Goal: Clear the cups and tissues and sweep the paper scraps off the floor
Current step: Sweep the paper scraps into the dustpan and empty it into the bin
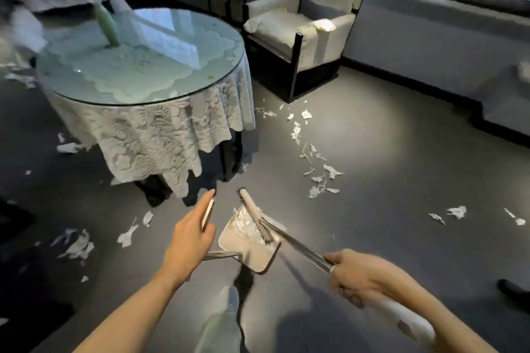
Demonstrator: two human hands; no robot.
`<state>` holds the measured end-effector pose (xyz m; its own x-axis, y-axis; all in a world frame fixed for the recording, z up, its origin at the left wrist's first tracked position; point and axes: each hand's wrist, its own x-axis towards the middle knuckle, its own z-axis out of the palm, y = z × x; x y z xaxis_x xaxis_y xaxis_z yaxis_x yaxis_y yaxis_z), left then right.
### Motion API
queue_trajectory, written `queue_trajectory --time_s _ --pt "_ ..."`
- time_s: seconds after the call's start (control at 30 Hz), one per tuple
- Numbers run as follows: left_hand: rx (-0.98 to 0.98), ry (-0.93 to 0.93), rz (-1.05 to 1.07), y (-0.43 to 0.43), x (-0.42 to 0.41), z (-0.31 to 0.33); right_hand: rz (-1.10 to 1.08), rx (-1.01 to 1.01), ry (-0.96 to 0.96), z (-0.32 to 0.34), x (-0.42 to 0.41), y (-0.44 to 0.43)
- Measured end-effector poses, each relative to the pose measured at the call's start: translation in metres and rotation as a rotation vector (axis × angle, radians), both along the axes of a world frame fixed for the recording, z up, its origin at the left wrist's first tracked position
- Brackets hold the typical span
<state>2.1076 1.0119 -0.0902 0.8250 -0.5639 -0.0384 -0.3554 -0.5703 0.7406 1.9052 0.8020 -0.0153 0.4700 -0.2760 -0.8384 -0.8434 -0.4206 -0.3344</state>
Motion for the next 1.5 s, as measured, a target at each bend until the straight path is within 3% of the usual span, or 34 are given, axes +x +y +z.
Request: queue_trajectory --time_s 0.2,0.3,0.4,0.6,0.77,1.1,1.5 --pt "0.034 -0.034 0.274 0.104 -0.04 0.011 0.264 0.026 0.012 0.009 0.022 0.055" --pt "-0.004 -0.027 0.401 0.156 -0.045 0.019 0.274 0.098 0.036 0.013 0.046 0.086" --pt "-0.03 -0.029 0.517 0.205 -0.036 0.027 0.254 0.188 0.089 0.015 0.082 0.123" --pt "-0.073 -0.099 0.759 0.3 0.021 0.048 0.441 0.131 0.009 0.026 0.176 0.217" --pt "-0.163 -0.218 0.913 0.365 0.11 0.064 0.438 0.167 -0.103 0.051 0.27 0.281" --pt "-0.305 -0.376 1.002 0.434 0.321 0.11 0.384 0.213 -0.342 0.073 0.466 0.374" --pt "-0.256 -0.483 1.042 0.455 0.656 0.121 0.353 0.196 -0.455 0.065 0.826 0.402"
